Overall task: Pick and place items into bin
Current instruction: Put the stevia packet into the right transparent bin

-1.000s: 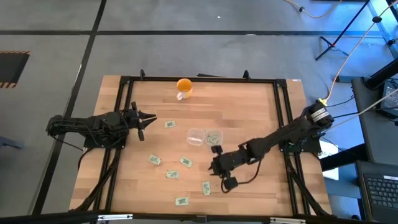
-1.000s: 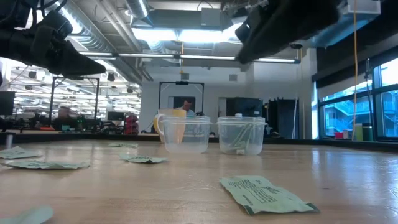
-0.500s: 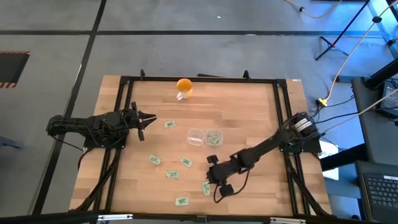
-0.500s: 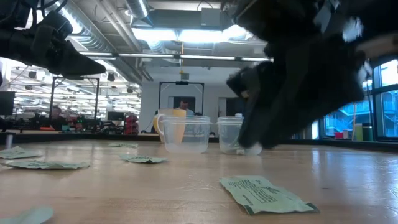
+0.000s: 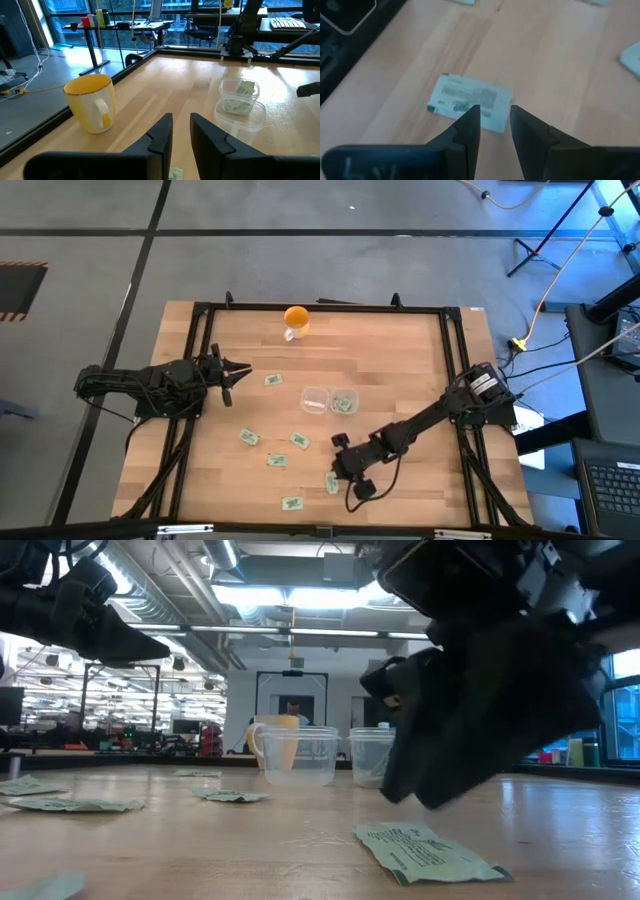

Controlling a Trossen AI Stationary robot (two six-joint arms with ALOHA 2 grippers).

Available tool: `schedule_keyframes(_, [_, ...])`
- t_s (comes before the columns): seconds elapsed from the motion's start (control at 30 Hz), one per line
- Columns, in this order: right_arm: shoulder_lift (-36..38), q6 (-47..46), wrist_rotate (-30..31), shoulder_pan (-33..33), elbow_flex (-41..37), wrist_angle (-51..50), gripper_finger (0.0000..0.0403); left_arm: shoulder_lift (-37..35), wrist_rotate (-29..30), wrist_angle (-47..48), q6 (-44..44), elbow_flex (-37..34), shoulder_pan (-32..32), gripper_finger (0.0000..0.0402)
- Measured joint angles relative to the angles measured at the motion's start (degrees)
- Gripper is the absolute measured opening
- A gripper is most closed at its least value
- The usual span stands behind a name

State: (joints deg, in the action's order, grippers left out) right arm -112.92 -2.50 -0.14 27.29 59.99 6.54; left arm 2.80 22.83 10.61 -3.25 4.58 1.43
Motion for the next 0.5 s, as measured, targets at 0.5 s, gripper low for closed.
schedule_keyframes(0.5, [-3.1, -1.7, 0.2, 0.1, 0.2, 1.9, 0.0067, 0.0, 0.0, 0.0, 0.0, 0.0, 0.0, 0.0061])
